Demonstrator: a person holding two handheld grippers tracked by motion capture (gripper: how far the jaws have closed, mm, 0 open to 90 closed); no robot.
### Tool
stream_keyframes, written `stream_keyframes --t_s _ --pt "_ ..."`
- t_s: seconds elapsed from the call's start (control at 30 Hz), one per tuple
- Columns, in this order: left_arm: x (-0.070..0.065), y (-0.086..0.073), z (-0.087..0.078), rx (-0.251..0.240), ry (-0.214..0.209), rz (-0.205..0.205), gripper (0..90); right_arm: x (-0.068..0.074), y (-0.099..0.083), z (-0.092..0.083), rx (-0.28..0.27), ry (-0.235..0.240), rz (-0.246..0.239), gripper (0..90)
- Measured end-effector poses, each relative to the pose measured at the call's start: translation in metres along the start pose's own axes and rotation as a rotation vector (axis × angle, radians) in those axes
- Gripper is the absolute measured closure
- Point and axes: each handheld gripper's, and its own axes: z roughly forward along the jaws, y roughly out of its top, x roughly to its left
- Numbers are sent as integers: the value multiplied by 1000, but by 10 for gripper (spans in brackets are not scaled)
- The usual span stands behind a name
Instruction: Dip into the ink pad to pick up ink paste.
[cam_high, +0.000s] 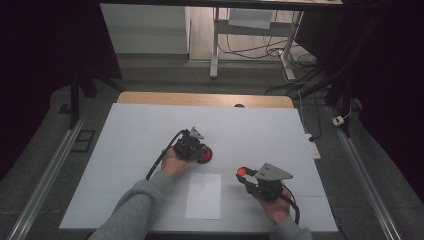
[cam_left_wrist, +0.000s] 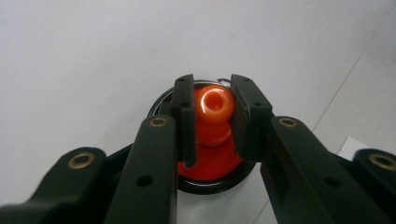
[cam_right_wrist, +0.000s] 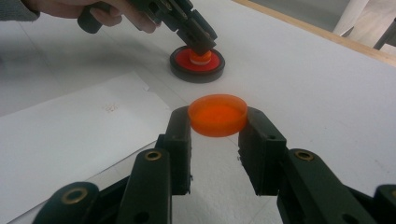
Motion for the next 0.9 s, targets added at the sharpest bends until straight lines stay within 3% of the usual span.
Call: stream_keyframes --t_s 0.1,0.23,0.3,0.43,0.73,0.9 --pt "4 -1 -3 -29 -38 -14 727 0 0 0 -3 1 1 647" --pt "6 3 -20 -122 -39 -18 726 -1 0 -1 1 -1 1 647" --pt "6 5 -27 -130 -34 -15 726 -1 0 -1 -3 0 2 647" --pt "8 4 -30 -111 -35 -17 727 -1 1 -1 -4 -1 1 647" --pt "9 0 -10 -27 -23 0 727 -1 0 0 -2 0 1 647" --pt "10 -1 -5 -13 -23 -3 727 -1 0 -1 -5 1 3 647"
